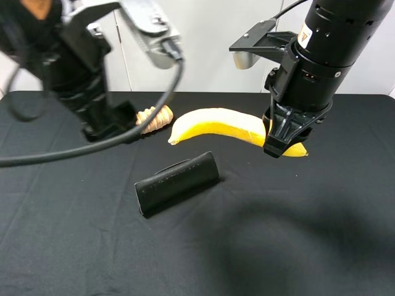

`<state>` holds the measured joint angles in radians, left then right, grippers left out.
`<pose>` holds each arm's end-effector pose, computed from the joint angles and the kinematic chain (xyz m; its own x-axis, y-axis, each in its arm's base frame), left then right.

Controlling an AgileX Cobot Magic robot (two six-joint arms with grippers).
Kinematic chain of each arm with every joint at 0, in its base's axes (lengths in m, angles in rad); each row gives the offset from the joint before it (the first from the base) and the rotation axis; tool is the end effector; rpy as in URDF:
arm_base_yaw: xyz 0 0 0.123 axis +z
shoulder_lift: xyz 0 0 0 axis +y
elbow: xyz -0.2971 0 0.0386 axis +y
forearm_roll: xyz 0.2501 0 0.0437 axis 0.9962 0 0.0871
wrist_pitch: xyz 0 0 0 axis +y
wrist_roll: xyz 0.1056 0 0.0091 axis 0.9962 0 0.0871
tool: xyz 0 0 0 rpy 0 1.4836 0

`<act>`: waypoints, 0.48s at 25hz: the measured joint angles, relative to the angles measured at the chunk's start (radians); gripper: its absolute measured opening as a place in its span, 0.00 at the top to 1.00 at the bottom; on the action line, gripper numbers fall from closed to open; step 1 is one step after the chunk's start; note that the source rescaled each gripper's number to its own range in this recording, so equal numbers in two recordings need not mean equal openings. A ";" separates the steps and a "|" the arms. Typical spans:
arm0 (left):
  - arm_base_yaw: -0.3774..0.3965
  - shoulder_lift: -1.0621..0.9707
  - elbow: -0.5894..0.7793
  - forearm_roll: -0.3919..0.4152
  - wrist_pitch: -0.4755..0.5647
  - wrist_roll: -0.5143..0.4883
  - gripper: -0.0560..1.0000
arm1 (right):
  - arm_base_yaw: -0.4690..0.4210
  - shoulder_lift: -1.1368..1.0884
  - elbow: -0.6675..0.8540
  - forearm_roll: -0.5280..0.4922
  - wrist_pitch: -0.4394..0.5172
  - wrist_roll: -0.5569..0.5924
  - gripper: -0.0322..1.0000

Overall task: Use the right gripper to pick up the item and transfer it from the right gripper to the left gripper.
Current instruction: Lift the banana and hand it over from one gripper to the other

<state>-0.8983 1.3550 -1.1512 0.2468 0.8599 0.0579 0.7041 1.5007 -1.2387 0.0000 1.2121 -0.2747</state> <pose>0.1944 -0.2126 0.3282 -0.3444 0.7781 -0.5253 0.7975 0.5377 0.2735 0.2209 0.1876 0.2953 -0.5456 -0.8193 -0.1760 -0.8263 0.5610 -0.0496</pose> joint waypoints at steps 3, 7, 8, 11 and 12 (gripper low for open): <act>-0.006 0.032 -0.005 -0.059 -0.042 0.000 0.05 | 0.000 0.000 0.000 0.006 -0.003 0.000 0.97; -0.008 0.053 -0.005 -0.121 -0.081 0.001 0.05 | 0.000 0.000 0.000 0.013 -0.004 0.000 0.97; -0.008 0.056 -0.005 -0.129 -0.094 0.005 0.05 | 0.000 0.000 0.000 0.017 -0.006 0.000 0.97; -0.008 0.073 -0.005 -0.139 -0.122 0.023 0.05 | 0.000 0.000 0.000 0.026 -0.011 0.000 0.97; -0.008 0.079 -0.005 -0.139 -0.130 0.025 0.05 | 0.000 0.000 0.000 0.028 -0.011 0.000 0.97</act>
<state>-0.9059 1.4344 -1.1564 0.1074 0.7303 0.0833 0.7041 1.5007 -1.2387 0.0283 1.2010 -0.2747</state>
